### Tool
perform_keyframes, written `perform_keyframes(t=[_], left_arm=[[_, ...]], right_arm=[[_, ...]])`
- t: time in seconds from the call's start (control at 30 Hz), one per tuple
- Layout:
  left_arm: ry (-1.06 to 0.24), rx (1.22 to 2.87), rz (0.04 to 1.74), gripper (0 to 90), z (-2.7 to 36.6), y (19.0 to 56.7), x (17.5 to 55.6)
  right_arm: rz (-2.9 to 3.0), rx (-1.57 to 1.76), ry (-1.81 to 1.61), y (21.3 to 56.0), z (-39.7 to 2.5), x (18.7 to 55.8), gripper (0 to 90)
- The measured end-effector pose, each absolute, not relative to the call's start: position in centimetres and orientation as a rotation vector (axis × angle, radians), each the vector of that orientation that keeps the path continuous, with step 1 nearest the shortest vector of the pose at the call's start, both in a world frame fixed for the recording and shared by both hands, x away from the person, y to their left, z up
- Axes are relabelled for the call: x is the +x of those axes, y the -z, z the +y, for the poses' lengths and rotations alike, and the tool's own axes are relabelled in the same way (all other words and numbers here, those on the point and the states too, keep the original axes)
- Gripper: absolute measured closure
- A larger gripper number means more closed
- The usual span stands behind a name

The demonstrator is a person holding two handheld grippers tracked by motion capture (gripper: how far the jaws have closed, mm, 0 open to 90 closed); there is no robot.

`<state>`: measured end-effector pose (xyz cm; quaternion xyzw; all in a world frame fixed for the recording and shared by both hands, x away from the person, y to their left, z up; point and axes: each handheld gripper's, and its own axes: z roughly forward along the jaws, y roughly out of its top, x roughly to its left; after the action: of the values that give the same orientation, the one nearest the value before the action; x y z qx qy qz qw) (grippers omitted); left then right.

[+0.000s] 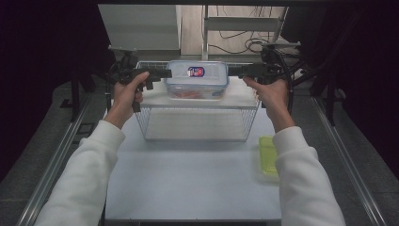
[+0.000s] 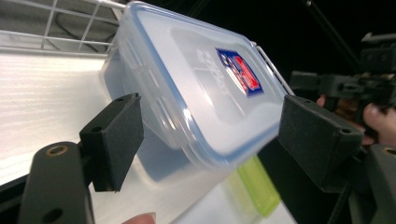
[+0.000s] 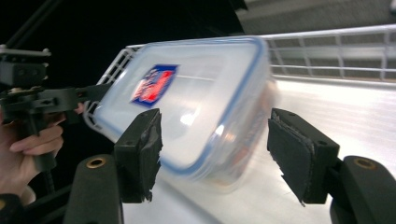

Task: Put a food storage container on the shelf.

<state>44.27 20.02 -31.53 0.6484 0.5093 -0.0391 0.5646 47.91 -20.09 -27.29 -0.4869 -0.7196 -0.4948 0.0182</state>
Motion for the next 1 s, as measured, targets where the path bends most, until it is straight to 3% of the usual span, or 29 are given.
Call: perform_keyframes(t=[0.53,0.93,1.0], left_arm=[[-0.071,1.626,1.034,21.7,20.5,32.5,37.0],[-0.15,1.717,0.965,21.2,19.7,35.5,31.6],[-0.143,1.741,0.954,21.3,19.4,36.9,30.5]], right_arm=[[-2.437,-1.292,1.706,28.0,-20.4,40.6,37.2],[-2.544,-1.16,1.67,31.8,-20.7,35.9,32.8],[-2.517,-1.139,1.655,33.8,-21.0,34.9,31.7]])
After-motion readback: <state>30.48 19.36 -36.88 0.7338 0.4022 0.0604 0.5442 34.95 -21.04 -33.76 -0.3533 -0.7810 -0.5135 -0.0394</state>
